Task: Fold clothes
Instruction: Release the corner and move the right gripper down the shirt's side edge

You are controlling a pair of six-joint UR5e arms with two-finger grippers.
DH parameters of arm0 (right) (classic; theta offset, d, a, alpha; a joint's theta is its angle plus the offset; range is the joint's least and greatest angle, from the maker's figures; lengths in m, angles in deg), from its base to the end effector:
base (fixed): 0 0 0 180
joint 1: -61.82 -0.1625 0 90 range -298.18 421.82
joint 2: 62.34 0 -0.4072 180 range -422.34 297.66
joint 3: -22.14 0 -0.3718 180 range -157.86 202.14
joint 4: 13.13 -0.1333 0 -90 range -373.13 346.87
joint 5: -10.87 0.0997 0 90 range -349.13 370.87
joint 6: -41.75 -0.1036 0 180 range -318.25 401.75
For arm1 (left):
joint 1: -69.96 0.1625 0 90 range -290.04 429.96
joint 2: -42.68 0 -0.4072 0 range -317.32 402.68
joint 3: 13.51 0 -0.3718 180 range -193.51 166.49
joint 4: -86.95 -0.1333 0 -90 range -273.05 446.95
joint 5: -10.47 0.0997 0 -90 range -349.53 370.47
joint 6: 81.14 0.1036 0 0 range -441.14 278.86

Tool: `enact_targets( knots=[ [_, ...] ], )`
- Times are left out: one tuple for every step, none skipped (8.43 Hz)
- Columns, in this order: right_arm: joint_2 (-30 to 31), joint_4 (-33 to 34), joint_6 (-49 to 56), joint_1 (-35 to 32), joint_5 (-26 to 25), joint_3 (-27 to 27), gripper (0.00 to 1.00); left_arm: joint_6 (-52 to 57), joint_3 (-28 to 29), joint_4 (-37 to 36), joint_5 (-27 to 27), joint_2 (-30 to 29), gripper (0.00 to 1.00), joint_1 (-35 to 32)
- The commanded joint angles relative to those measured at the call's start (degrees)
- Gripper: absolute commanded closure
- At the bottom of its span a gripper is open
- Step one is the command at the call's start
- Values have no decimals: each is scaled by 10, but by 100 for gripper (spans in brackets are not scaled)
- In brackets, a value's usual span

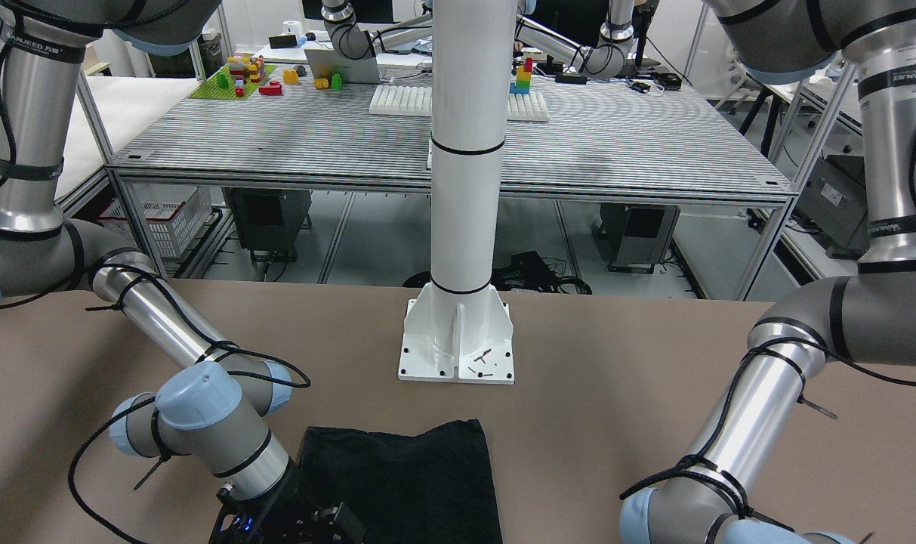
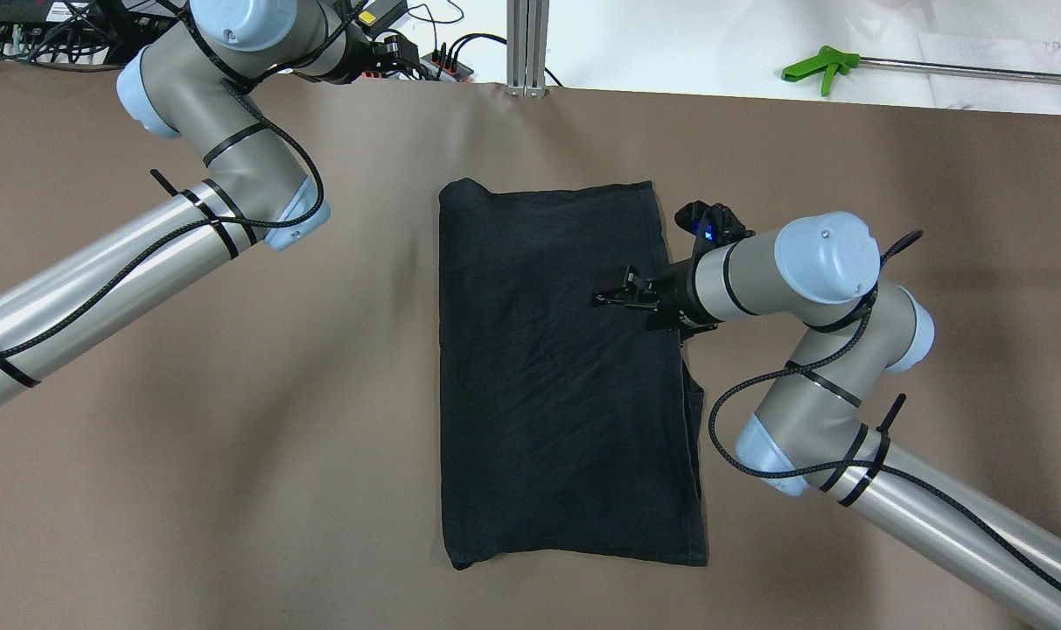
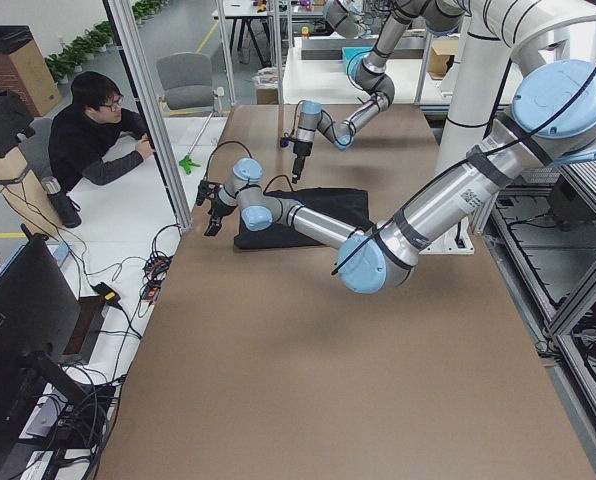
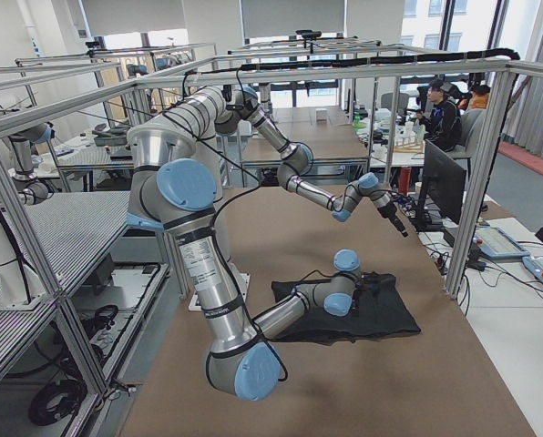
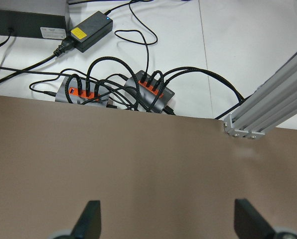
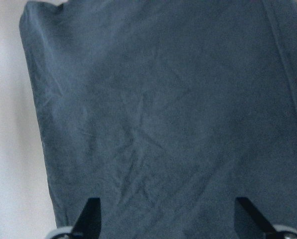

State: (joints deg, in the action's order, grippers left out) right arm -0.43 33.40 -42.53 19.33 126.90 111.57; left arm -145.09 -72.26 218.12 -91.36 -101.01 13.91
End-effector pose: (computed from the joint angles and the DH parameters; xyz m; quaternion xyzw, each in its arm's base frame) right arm -0.4140 -0.4984 0.2860 0.0637 -0.5913 0.1261 0.7940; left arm 0.3577 -0.7319 0.2175 0.2782 0.4529 -0.1663 0.8306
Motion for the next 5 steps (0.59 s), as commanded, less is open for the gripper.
enact_targets(
  knots=[
    [49,-69,-32,56,-38,1,6,-2,-2,0,0,-1,6,0],
    [71,-90,-32,72,-48,-3,6,-1,-2,1,0,-1,6,0],
    [86,-100,-34,74,-50,-2,6,0,-2,0,1,-1,6,0],
    [102,-111,-34,73,-50,-2,6,0,-2,0,1,-1,6,0],
    [121,-126,-29,71,-49,-2,6,1,-1,-1,1,-1,6,1]
  ],
)
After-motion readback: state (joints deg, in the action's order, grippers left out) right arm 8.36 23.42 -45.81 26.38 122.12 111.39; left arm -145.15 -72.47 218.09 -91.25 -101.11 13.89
